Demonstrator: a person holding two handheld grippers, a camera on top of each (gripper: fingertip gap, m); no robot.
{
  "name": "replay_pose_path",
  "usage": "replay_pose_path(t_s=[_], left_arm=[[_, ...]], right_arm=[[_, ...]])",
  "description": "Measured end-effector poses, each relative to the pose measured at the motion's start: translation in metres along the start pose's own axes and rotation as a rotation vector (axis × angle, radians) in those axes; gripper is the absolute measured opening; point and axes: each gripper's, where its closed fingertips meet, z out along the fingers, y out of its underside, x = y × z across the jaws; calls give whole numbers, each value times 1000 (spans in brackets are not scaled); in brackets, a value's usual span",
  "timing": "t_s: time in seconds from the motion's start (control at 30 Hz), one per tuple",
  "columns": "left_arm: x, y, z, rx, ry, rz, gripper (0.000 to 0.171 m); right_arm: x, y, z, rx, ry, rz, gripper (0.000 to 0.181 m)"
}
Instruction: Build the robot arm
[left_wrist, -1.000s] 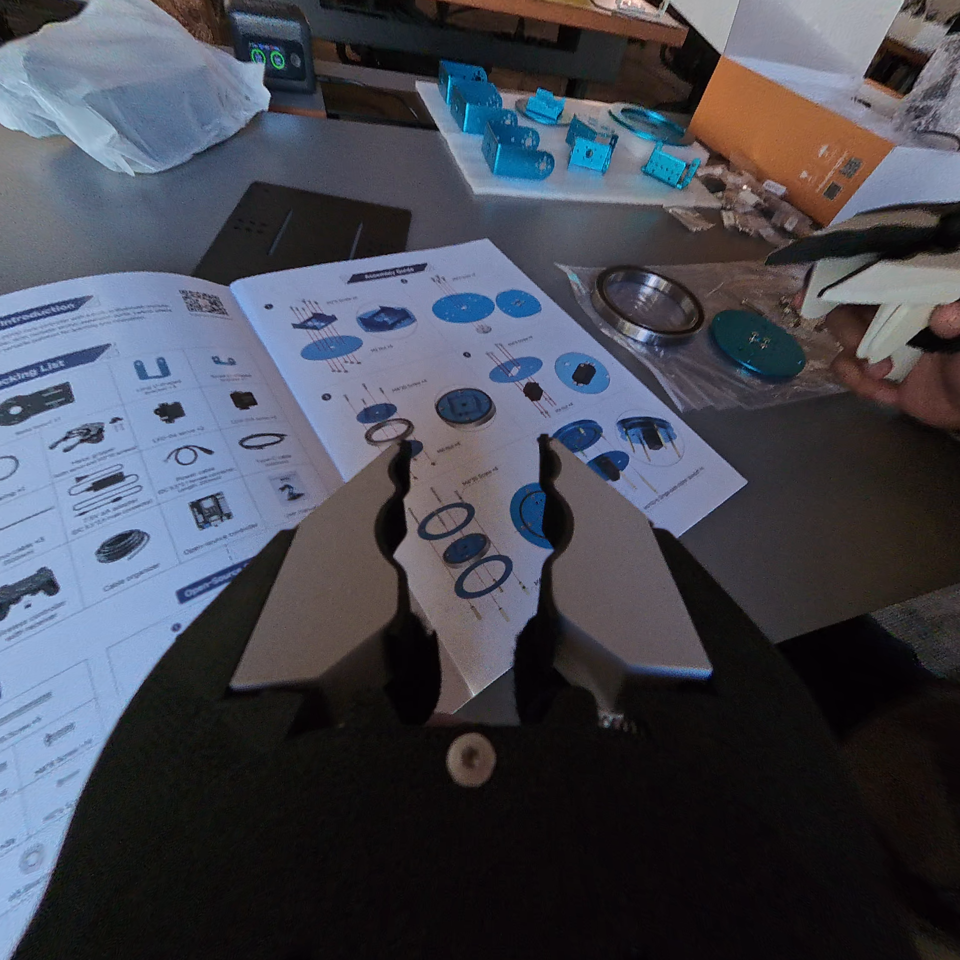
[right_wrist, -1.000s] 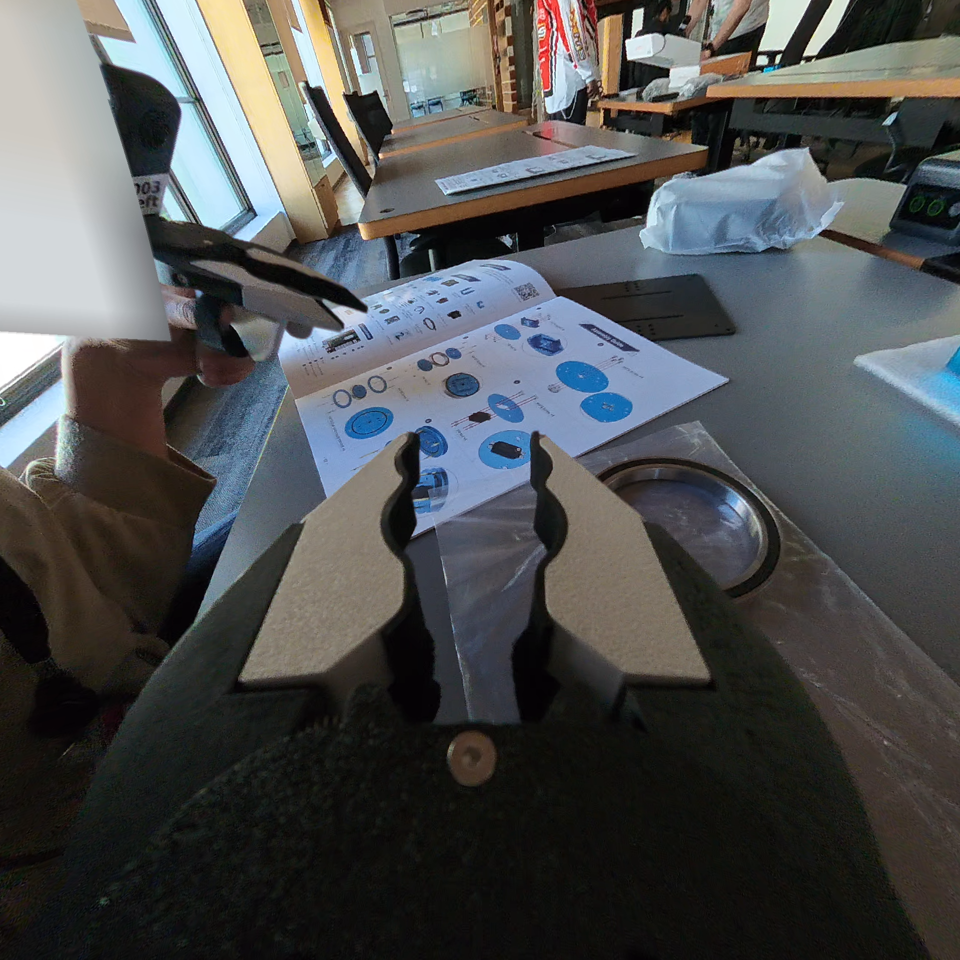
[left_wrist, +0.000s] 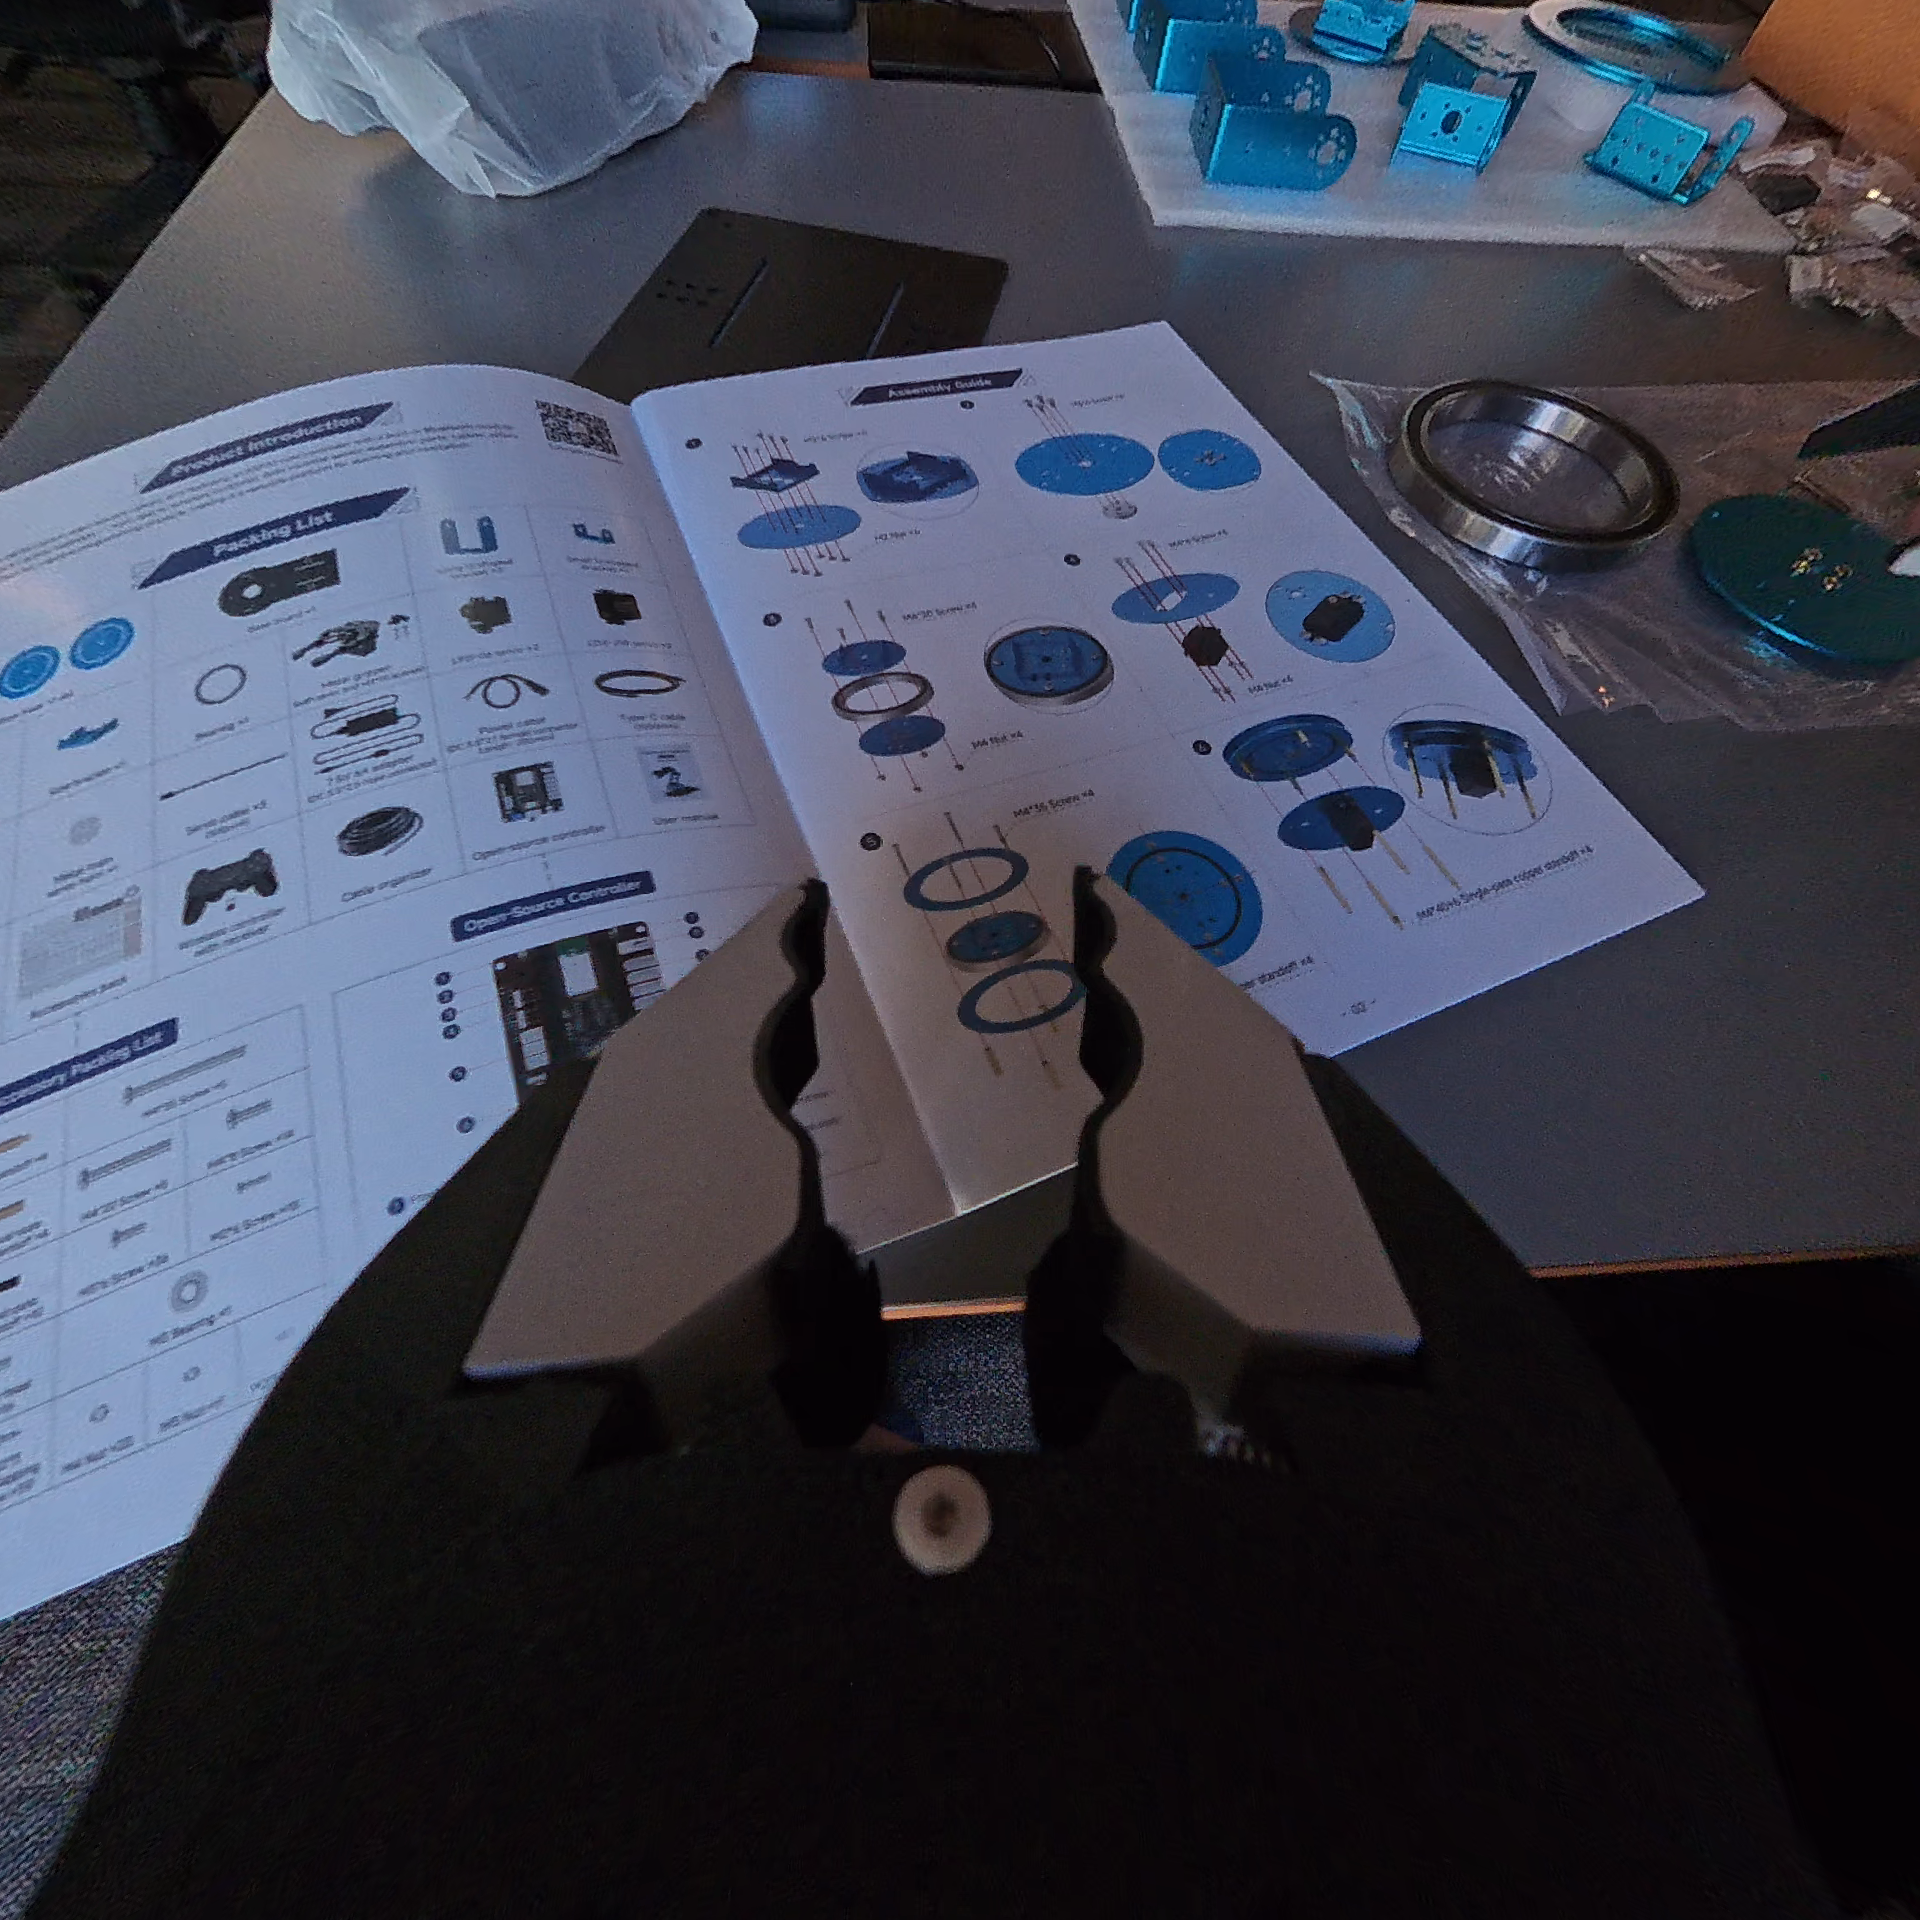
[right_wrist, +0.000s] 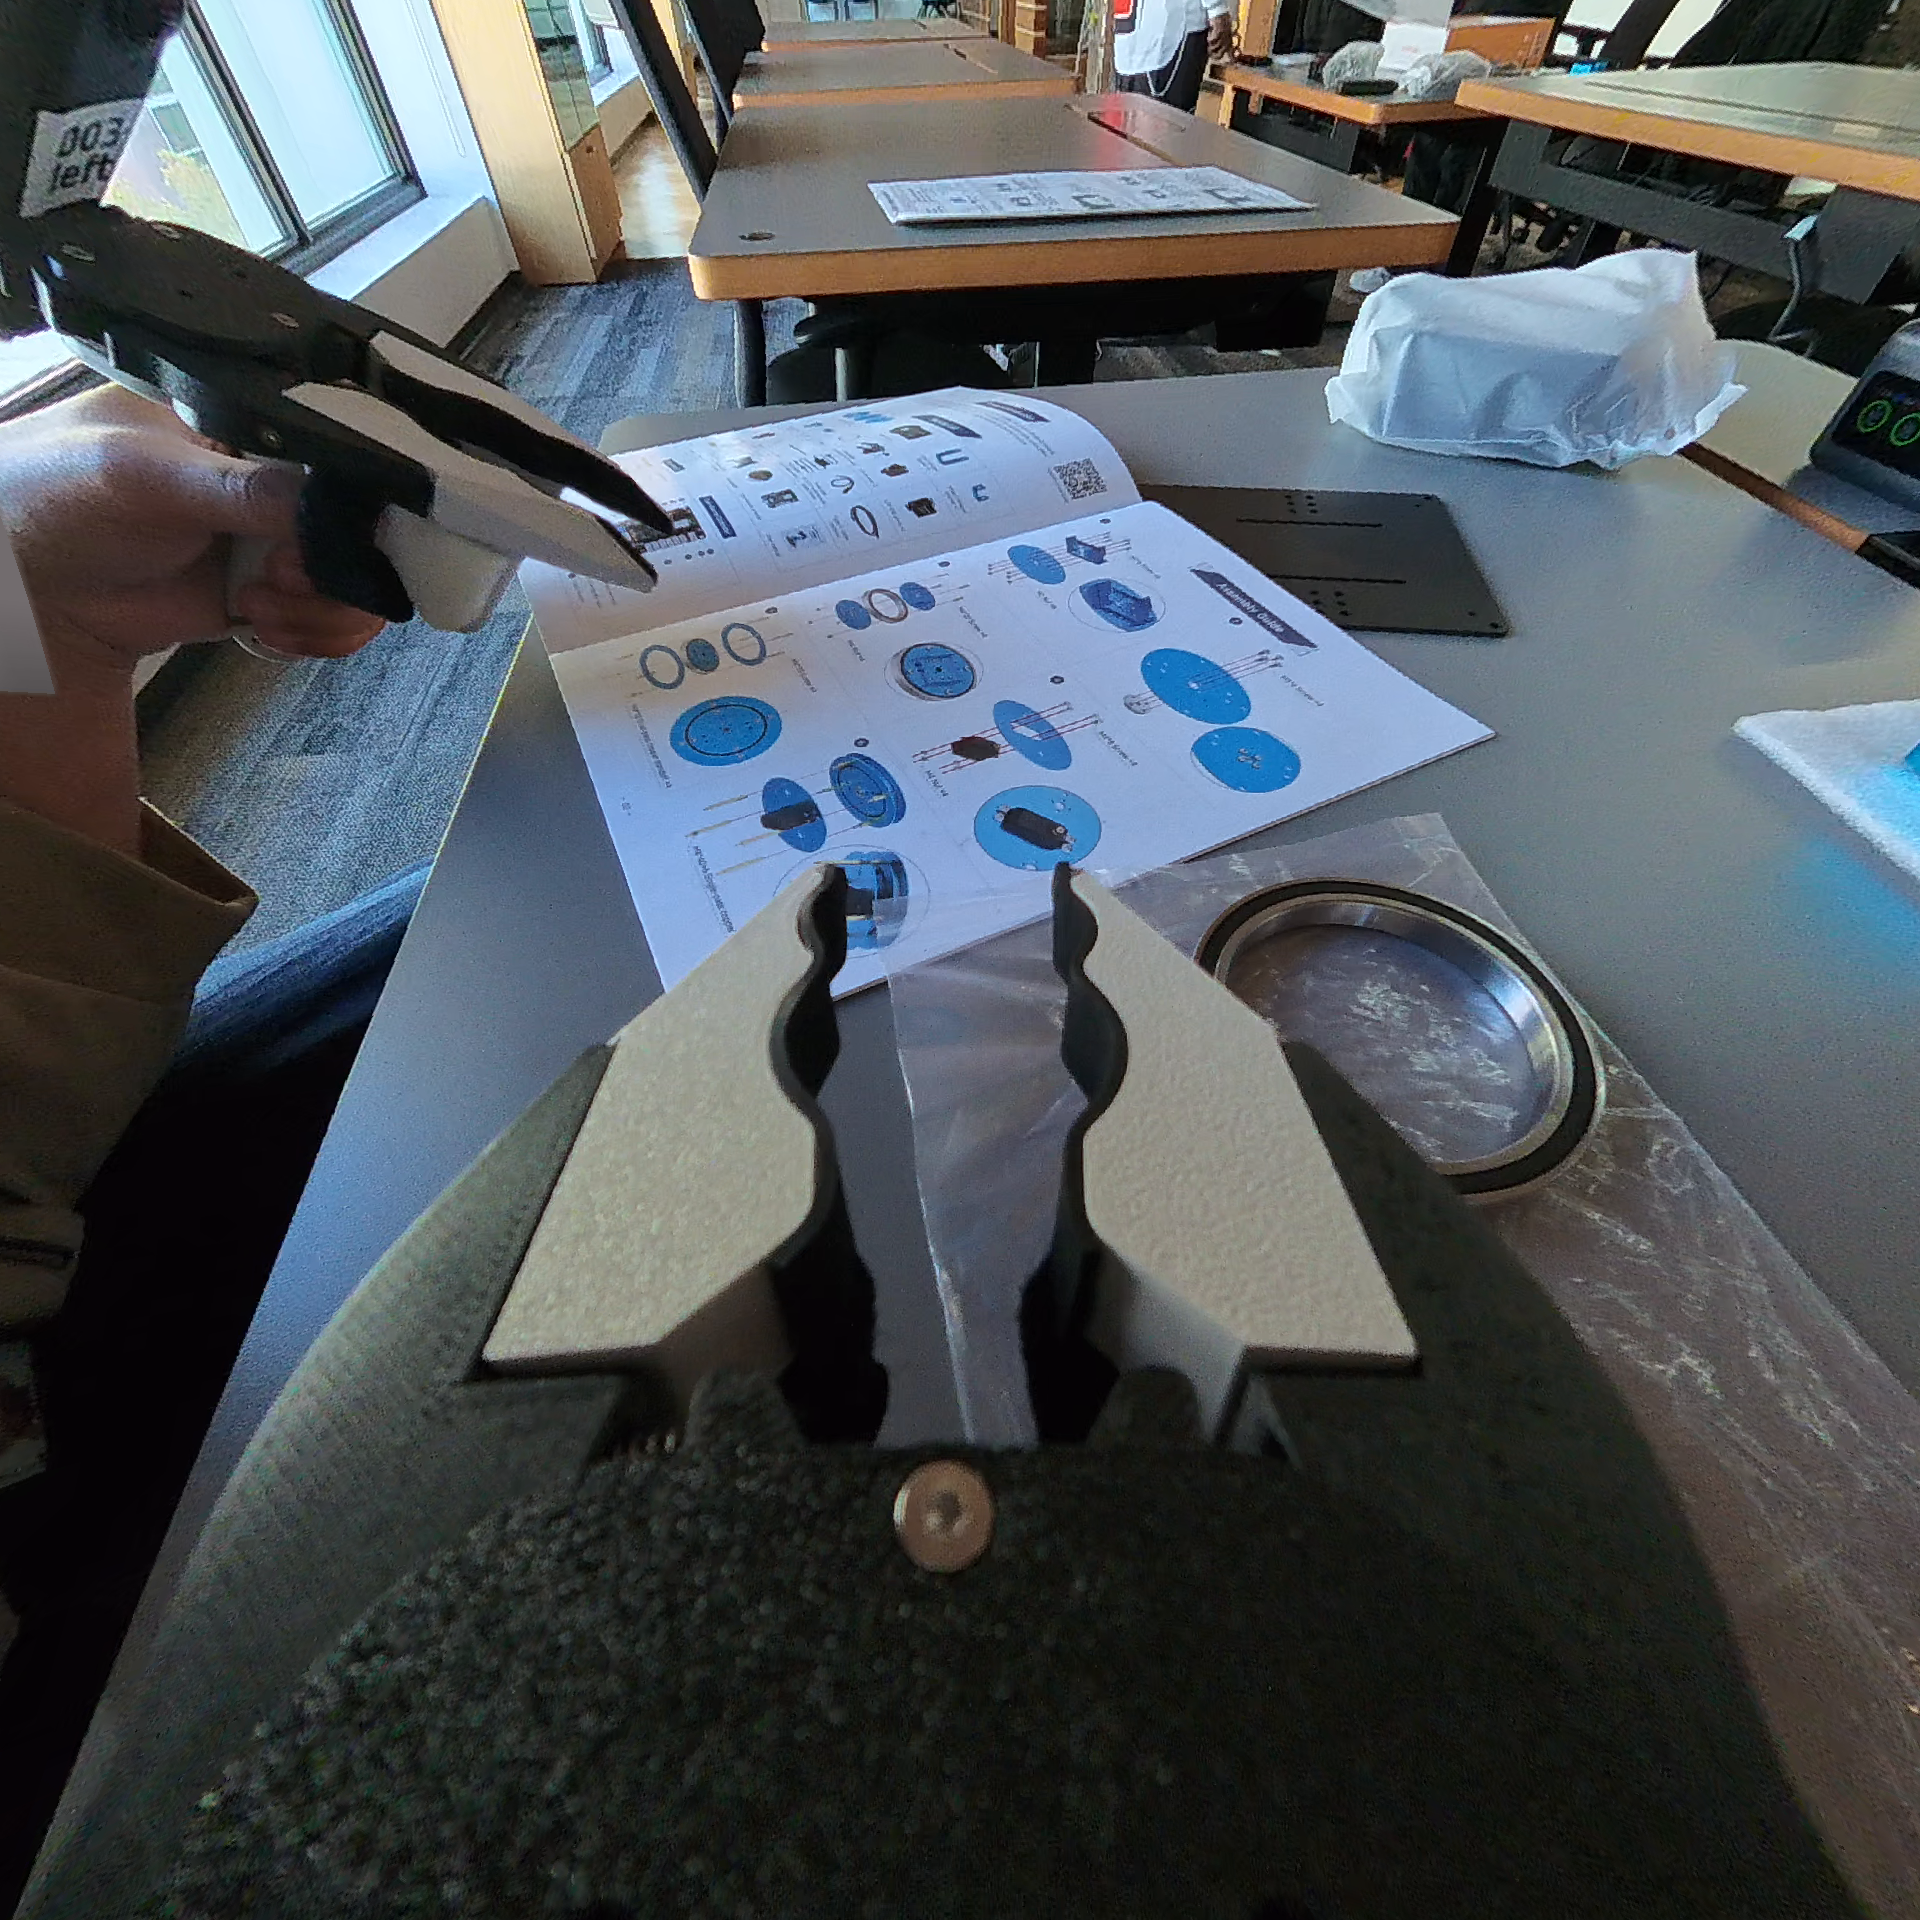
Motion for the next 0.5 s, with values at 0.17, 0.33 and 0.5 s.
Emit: replay_pose_path(t_s=[0.17, 0.33, 0.5], left_arm=[[13, 4, 7, -39, 54, 14, 48], [11, 8, 4, -60, 57, 26, 48], [10, 3, -4, -25, 72, 12, 48]], right_arm=[[0, 0, 0, 1, -5, 8, 38], [-1, 0, 0, 1, -6, 8, 39], [-1, 0, 0, 0, 2, -2, 39]])
